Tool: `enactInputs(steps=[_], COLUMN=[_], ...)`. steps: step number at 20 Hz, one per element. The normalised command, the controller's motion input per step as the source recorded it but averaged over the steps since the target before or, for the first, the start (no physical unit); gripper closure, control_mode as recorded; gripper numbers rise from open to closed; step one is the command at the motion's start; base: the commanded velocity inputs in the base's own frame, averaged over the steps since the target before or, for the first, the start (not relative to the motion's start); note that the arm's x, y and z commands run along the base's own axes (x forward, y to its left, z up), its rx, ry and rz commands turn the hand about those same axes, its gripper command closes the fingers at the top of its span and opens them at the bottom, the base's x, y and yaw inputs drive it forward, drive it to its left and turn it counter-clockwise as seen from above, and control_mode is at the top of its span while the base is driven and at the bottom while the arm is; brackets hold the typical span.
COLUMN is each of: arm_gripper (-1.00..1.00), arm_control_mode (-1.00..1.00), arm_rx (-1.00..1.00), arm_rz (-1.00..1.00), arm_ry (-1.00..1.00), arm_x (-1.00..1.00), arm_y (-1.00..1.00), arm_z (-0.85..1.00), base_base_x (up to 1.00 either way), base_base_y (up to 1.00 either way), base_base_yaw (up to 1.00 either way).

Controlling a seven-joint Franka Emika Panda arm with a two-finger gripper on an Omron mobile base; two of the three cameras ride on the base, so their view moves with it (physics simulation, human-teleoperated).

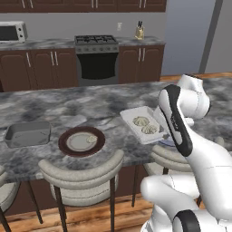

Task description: Place two dumplings into each of the tupperware containers and then place the containers in the fridge.

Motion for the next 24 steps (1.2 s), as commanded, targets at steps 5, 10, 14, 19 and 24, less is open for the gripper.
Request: enactInputs(steps=[5,10,14,19,24], arm_gripper=[1.00,1.00,1.00,1.00,1.00], arm_control_mode=[-1.00,-1.00,-1.00,1.00,1.00], arm_rx=[0.01,0.00,0.00,0.00,0.00], arm_rz=[-0.22,-0.08,0.00,0.00,0.00], arm_ry=[0.12,0.00,-0.01,0.00,0.00], arm_x=[-0.17,-0.05,0.00,0.00,0.00], arm_y=[0.00,-0.03,0.00,0.00,0.00], arm_z=[0.13,0.00,0.00,0.00,0.00], base_base_x=[0.00,0.00,0.00,-0.51,-0.88], base_base_y=[0.00,0.00,0.00,0.13,0.96], base_base_yaw=[0.00,0.00,0.00,0.00,0.00])
